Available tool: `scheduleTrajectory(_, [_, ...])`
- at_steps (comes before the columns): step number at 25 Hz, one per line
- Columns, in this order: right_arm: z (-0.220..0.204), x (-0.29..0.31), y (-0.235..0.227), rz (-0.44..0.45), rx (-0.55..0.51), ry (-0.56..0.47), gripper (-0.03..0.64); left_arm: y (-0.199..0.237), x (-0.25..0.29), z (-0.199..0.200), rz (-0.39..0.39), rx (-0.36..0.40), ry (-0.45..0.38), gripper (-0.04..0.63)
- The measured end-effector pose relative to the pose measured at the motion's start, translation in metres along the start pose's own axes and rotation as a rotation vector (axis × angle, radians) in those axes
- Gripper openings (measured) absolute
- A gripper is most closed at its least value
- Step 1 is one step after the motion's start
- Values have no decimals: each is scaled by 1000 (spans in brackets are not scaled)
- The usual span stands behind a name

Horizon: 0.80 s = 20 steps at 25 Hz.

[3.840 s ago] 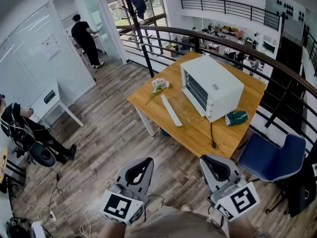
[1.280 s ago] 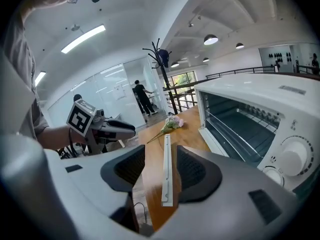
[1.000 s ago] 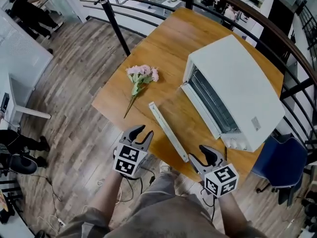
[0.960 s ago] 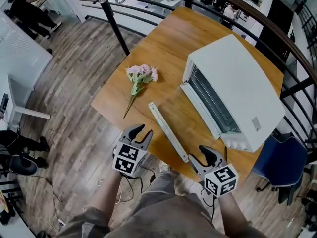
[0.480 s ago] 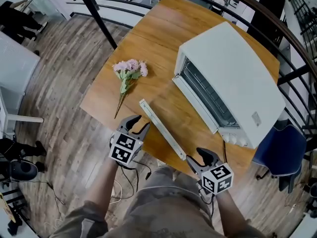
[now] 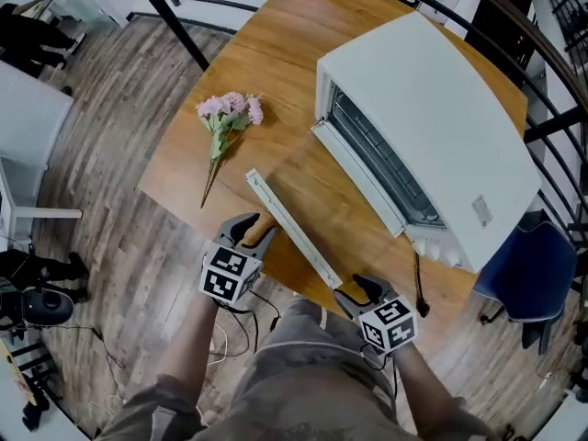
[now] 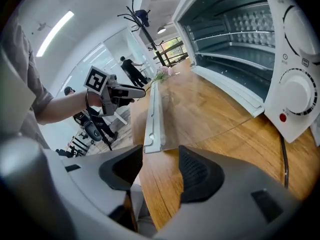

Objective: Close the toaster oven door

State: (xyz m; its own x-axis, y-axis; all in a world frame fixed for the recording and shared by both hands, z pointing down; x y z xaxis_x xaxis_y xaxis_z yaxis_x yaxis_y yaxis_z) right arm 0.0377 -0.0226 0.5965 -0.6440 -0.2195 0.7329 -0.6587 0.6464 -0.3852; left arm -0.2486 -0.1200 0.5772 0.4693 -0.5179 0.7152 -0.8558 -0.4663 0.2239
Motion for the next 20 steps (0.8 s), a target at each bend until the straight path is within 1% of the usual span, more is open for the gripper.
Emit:
scheduleTrajectory(8, [-15,5,-4,35,19,-1,230,-10,8,-10,-6,-37,2,166])
scheduleTrajectory(15, [-15,16,-6,72,0,3,230,-19,14,-12,-31,-53,11,166])
scheduleTrajectory(18, [-12,14,-1,82,-19,-22,229,-21,14,-12,-30,-53,13,164])
scheduleTrajectory(20, [-9,14,1,110,20,-49,230,-22,14,-12,-31,-74,13,164])
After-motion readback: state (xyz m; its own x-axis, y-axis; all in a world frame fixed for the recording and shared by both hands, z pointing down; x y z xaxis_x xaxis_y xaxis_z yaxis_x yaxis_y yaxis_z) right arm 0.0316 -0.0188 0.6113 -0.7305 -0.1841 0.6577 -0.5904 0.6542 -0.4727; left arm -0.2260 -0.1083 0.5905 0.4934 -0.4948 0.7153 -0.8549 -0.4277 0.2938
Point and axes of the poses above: the fingertips, and each gripper's own axes: x forward along the fingers, y to its left, z out of its top, the point moved 10 cm from there along -x, backward along the fingers, and after that the axes turned 7 degrees about -x, right-handed, at the moved point
